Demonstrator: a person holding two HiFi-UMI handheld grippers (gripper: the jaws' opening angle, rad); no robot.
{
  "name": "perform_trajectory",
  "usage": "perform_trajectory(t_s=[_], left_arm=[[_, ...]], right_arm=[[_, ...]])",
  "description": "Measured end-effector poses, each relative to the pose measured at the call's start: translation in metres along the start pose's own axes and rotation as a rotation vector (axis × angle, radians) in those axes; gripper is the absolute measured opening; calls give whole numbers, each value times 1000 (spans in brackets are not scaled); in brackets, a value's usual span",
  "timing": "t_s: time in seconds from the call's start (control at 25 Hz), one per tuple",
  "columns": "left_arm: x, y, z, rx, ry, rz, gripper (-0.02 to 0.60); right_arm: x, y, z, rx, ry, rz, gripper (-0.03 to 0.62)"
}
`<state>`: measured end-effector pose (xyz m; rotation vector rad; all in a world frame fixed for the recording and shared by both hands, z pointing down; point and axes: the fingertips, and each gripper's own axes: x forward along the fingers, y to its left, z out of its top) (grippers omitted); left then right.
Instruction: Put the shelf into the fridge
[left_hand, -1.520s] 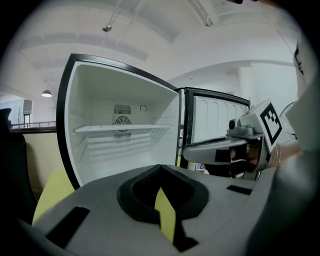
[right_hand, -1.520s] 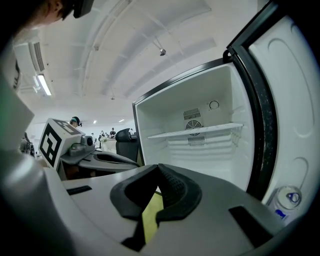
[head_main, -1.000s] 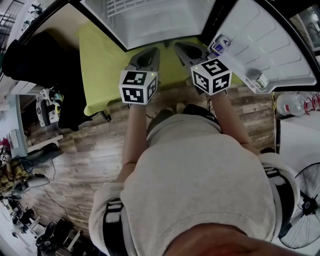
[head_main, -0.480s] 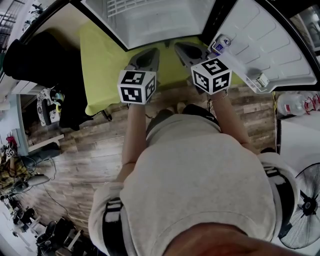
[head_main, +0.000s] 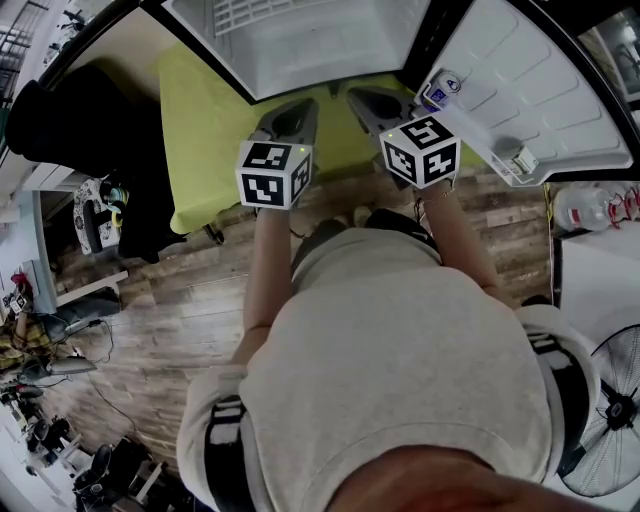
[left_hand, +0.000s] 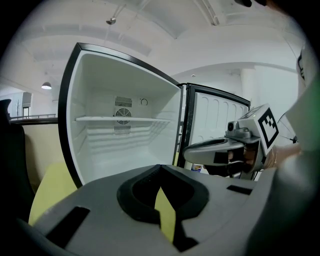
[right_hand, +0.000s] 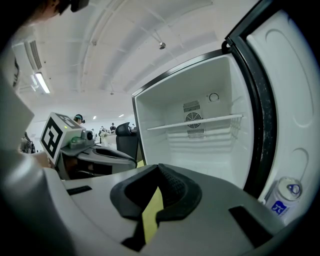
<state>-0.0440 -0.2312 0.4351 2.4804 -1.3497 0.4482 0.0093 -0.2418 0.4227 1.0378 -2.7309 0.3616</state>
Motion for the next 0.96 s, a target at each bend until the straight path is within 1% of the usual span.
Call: perform_trajectory(t_s=[0.12, 0.32, 0.64, 0.96], left_arm=[[1, 0, 0, -6, 2, -5, 9], [1, 2, -6, -41, 9, -9, 9], [-1, 2, -6, -46, 9, 2, 9], [2, -5, -5, -46, 6, -11, 9]], right_arm=[[0, -1, 0, -19, 5, -8, 9], [0, -3, 1, -49, 17, -28, 9], [0, -4, -7, -29, 45, -19, 9], [-1, -5, -9, -13, 48, -18, 9]])
